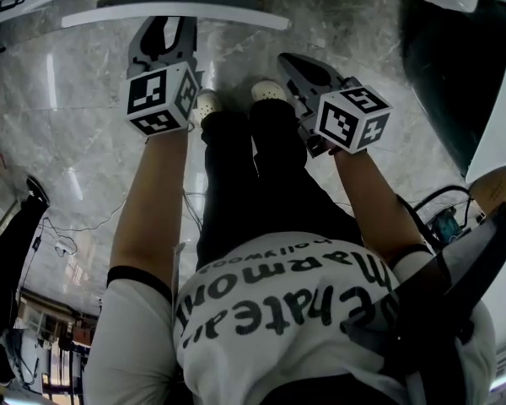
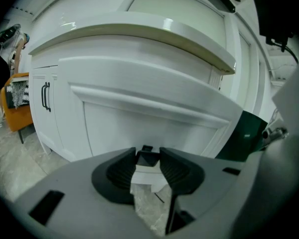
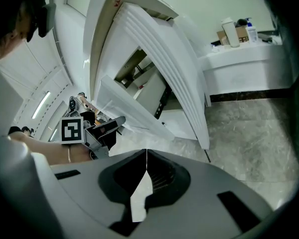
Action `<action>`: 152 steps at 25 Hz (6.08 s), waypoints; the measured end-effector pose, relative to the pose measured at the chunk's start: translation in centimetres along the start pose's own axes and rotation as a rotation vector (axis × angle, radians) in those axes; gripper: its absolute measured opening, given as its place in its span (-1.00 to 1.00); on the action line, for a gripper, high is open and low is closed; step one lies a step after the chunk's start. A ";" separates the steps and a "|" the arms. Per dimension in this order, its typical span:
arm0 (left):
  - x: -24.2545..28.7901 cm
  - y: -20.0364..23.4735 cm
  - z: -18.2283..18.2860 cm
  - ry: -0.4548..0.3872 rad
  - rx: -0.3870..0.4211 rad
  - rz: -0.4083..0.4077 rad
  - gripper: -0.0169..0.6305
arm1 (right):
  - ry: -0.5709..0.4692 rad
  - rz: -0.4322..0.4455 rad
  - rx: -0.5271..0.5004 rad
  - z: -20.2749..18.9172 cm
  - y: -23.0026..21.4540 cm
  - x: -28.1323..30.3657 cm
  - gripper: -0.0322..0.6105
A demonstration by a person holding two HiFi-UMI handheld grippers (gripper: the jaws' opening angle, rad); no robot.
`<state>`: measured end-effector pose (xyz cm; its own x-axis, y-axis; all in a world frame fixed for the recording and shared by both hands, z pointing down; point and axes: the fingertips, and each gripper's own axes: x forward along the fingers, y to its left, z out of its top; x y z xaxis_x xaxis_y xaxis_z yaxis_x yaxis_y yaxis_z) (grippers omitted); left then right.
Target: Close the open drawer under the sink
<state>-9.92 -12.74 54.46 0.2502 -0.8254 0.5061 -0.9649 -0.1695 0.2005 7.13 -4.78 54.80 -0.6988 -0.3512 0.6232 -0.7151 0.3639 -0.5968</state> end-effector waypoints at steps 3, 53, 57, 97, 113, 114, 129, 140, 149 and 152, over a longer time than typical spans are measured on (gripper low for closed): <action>0.5 0.0 0.3 -0.004 0.009 -0.013 -0.50 | 0.001 0.003 -0.002 0.4 -0.1 0.6 -0.86; 3.3 0.0 2.7 -0.198 0.024 -0.050 -0.49 | -0.095 0.004 -0.075 1.1 -4.0 5.9 -0.86; 3.3 0.3 2.5 -0.194 0.021 -0.046 -0.49 | -0.090 0.004 -0.079 1.0 -3.8 5.9 -0.86; 4.8 0.3 3.7 -0.160 0.013 -0.066 -0.48 | -0.057 -0.013 -0.015 -0.2 -4.9 5.5 -0.86; 5.0 0.4 3.7 -0.127 0.000 -0.050 -0.48 | 0.002 -0.074 0.060 -3.0 -5.3 1.0 -0.86; 5.0 0.4 3.7 -0.127 -0.001 -0.052 -0.48 | 0.000 -0.077 0.061 -3.0 -5.4 0.9 -0.86; 5.8 0.3 4.3 -0.143 0.009 -0.050 -0.48 | -0.011 -0.072 0.076 -2.8 -5.6 1.3 -0.86; 7.6 0.2 5.8 -0.127 -0.005 -0.058 -0.48 | -0.001 -0.062 0.085 -2.6 -6.2 1.6 -0.86; 8.0 0.2 6.5 -0.140 -0.010 -0.052 -0.48 | -0.026 -0.067 0.097 -1.2 -6.8 1.6 -0.86; 8.1 0.4 6.5 -0.136 -0.005 -0.052 -0.48 | -0.021 -0.061 0.099 -1.4 -6.5 1.9 -0.86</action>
<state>-8.77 -22.96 53.12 0.2859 -0.8812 0.3765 -0.9505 -0.2111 0.2278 10.49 -6.60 60.63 -0.6536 -0.3883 0.6496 -0.7536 0.2547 -0.6060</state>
